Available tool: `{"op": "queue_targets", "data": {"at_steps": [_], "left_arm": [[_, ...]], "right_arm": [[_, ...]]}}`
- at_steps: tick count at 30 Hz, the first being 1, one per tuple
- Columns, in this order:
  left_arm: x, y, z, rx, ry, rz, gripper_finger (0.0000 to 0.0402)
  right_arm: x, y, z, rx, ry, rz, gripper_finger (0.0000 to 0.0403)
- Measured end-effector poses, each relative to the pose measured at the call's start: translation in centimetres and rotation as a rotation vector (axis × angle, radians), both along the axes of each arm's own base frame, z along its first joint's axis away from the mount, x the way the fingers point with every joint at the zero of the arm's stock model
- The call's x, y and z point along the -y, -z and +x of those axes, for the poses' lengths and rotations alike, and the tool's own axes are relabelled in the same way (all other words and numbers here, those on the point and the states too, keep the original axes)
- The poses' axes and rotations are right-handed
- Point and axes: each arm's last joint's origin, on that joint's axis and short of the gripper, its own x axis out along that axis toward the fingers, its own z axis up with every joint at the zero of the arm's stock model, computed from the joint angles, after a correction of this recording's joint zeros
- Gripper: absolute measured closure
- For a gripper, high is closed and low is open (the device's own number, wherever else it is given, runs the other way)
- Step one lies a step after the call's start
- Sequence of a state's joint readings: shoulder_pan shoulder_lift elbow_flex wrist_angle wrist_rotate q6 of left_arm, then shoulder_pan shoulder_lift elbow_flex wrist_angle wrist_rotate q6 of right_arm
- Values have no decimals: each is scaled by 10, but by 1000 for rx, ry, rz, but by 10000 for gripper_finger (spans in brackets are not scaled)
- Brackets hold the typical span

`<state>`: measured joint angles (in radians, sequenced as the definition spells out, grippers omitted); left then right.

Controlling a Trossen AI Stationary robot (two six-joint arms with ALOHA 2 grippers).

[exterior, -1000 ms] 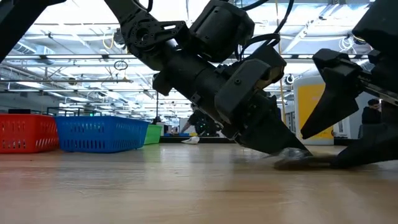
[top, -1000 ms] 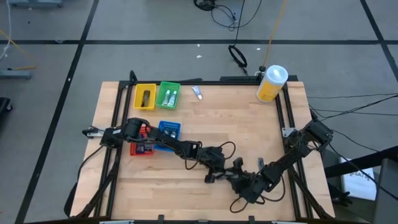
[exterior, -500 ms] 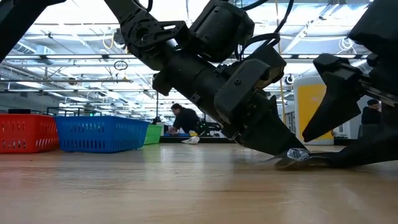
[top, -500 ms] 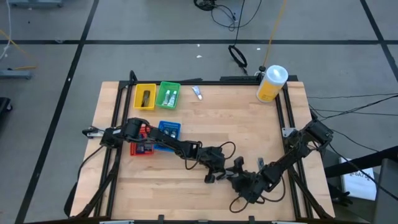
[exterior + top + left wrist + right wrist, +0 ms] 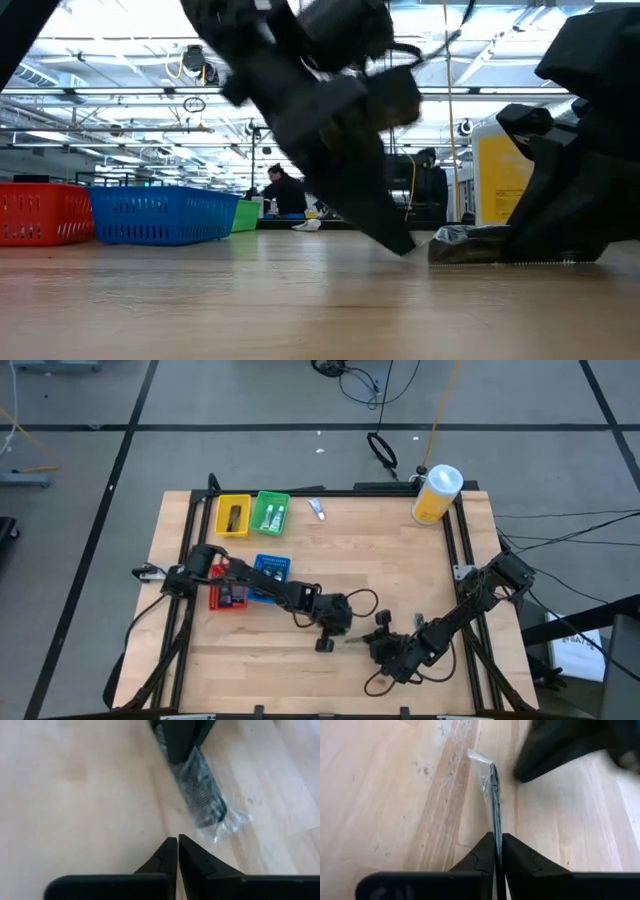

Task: Pick & Place Travel size toiletries
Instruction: Put the black comb into the yellow bin

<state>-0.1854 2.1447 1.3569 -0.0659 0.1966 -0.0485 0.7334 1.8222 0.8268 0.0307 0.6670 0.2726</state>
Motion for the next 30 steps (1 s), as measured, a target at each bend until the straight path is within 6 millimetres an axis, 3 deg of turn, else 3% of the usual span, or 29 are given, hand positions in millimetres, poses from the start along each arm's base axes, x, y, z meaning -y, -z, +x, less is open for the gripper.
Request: {"op": "queue_targets", "data": {"at_steps": [4,7,12,16,19,26,30], "left_arm": [[3,-43,-15,27,-101,180,385],[23,-62,-24,121,-145,355,385],[64,-74,-32,335,-110,486,385],[74,-73,-30,396,-68,440,374],[74,-71,-31,380,-34,419,334],[63,-60,-35,278,-34,433,190],[59,-54,-37,249,-42,439,155]], "right_arm": [[-3,-2,3,41,-3,49,393],[-4,-4,8,82,11,80,393],[1,-11,21,173,46,139,394],[3,-13,27,217,46,155,396],[5,-13,27,260,41,177,393],[11,-9,22,314,41,205,393],[16,-8,21,347,100,213,393]]}}
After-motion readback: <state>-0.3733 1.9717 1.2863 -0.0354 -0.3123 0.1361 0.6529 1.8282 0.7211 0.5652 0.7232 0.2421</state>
